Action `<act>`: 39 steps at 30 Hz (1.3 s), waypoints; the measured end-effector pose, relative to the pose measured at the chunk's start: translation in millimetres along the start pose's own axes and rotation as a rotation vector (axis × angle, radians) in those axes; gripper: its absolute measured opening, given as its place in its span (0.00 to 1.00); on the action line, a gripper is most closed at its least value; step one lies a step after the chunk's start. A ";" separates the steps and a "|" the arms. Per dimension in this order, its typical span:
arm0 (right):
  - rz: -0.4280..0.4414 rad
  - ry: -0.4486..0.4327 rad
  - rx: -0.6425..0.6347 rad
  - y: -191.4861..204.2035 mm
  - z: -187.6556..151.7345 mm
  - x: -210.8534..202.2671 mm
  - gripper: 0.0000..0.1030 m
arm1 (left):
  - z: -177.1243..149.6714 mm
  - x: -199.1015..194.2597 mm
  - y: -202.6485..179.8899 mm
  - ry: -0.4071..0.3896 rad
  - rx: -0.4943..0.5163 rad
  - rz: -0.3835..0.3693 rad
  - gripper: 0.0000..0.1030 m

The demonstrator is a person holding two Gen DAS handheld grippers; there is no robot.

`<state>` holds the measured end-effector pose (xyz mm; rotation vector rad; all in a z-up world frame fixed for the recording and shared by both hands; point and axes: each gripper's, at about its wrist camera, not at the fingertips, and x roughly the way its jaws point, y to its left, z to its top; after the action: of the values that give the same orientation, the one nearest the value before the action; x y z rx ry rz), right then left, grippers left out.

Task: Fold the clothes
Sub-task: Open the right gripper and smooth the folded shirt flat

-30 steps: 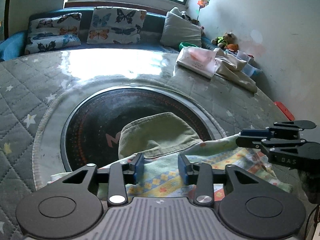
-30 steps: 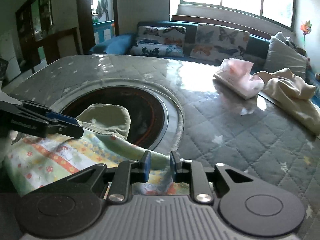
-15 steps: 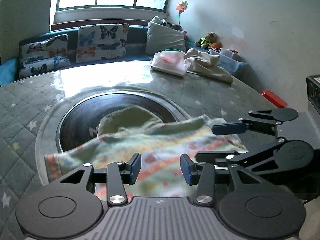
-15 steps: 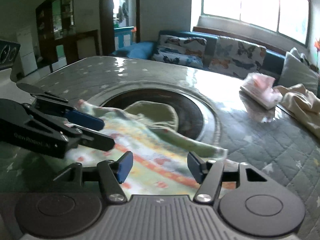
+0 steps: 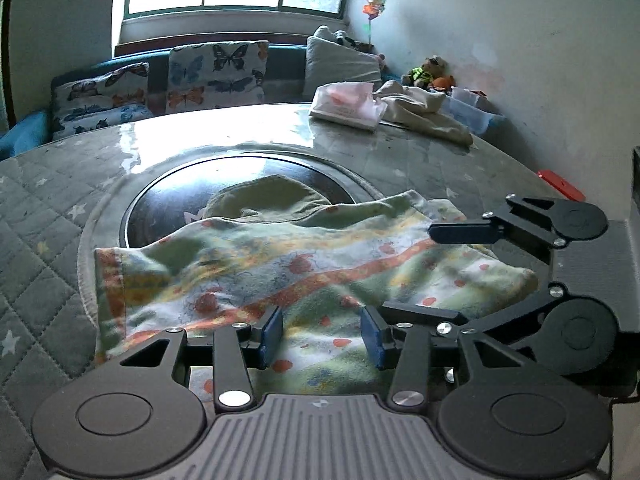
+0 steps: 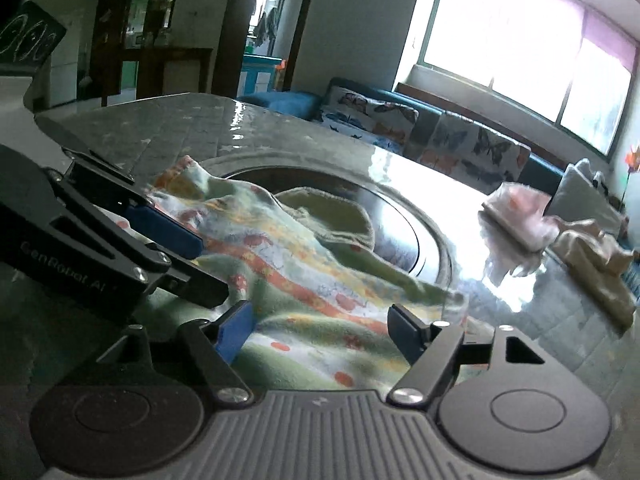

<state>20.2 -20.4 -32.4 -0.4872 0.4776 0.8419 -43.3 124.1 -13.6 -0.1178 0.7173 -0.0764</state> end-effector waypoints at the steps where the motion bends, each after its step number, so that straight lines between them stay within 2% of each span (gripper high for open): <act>1: -0.004 -0.009 -0.004 0.3 0.8 -3.7 0.74 | -0.2 -1.2 -0.1 -0.003 -0.002 0.003 0.46; 8: -0.045 -0.030 -0.084 11.0 -10.1 -14.4 0.77 | -10.0 -3.8 2.5 -0.003 -0.016 0.019 0.46; 10: -0.055 -0.035 -0.086 12.7 -10.9 -13.8 0.80 | -11.0 -3.5 1.8 -0.009 -0.017 0.023 0.46; 15: -0.097 -0.070 -0.086 10.1 -9.9 -23.4 0.81 | -10.6 -6.5 3.4 -0.011 -0.029 0.031 0.47; 30: -0.196 -0.055 -0.151 7.8 -26.5 -28.2 0.88 | -16.5 -7.2 4.8 -0.023 -0.044 0.037 0.53; 36: -0.208 -0.058 -0.140 5.4 -28.8 -31.8 0.89 | -16.8 -7.5 2.8 -0.023 -0.040 0.036 0.56; 39: -0.227 -0.028 -0.132 0.2 -36.2 -31.9 0.90 | -17.0 -7.8 3.0 -0.023 -0.043 0.033 0.56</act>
<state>-5.7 -59.8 -42.6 -0.6377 0.3345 0.6629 -60.2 126.5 -21.7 -0.1474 0.6976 -0.0277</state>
